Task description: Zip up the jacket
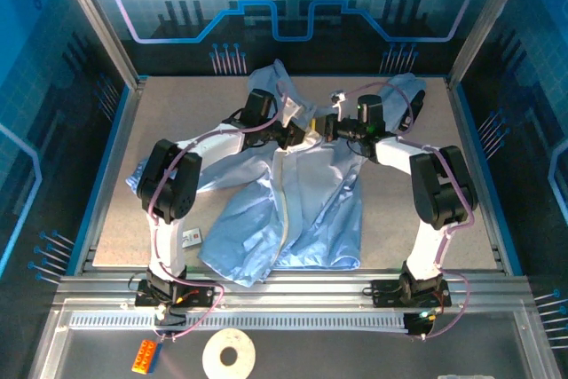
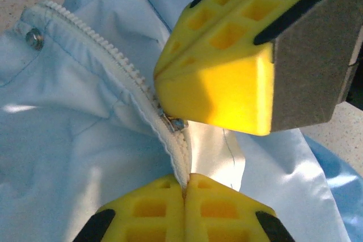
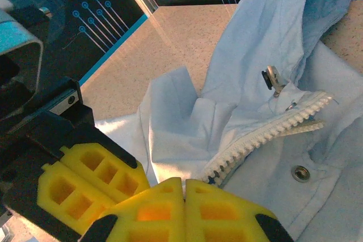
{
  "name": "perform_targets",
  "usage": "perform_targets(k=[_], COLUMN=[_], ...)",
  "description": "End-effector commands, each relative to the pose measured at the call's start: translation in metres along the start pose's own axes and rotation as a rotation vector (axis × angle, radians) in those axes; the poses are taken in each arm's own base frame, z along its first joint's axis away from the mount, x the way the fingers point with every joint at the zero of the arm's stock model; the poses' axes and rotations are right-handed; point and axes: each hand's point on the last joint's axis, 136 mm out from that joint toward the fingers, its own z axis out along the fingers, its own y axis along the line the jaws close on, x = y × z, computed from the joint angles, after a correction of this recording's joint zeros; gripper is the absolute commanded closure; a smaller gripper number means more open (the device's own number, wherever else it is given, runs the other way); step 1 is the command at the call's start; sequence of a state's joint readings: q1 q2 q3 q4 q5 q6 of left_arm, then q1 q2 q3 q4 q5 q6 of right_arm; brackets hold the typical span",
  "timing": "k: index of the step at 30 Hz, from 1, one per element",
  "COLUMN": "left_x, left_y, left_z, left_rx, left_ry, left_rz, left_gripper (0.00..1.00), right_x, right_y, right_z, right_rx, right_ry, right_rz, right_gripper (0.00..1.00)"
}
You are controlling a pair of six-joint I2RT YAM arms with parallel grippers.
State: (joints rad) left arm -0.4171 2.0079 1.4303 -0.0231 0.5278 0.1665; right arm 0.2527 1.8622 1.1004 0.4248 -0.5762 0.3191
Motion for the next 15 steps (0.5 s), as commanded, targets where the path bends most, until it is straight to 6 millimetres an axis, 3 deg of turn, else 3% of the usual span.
perform_targets(k=[1, 15], left_x=[-0.009, -0.013], left_y=[-0.004, -0.010], left_z=[-0.007, -0.032], left_rx=[-0.013, -0.066], left_ry=[0.016, 0.005], left_rz=[0.059, 0.087], left_gripper=[1.00, 1.00], right_x=[-0.015, -0.040], right_y=[0.007, -0.038], right_z=[0.004, 0.030], right_rx=[0.019, 0.193], right_ry=[-0.015, -0.044], right_rz=[-0.059, -0.196], right_gripper=[1.00, 1.00])
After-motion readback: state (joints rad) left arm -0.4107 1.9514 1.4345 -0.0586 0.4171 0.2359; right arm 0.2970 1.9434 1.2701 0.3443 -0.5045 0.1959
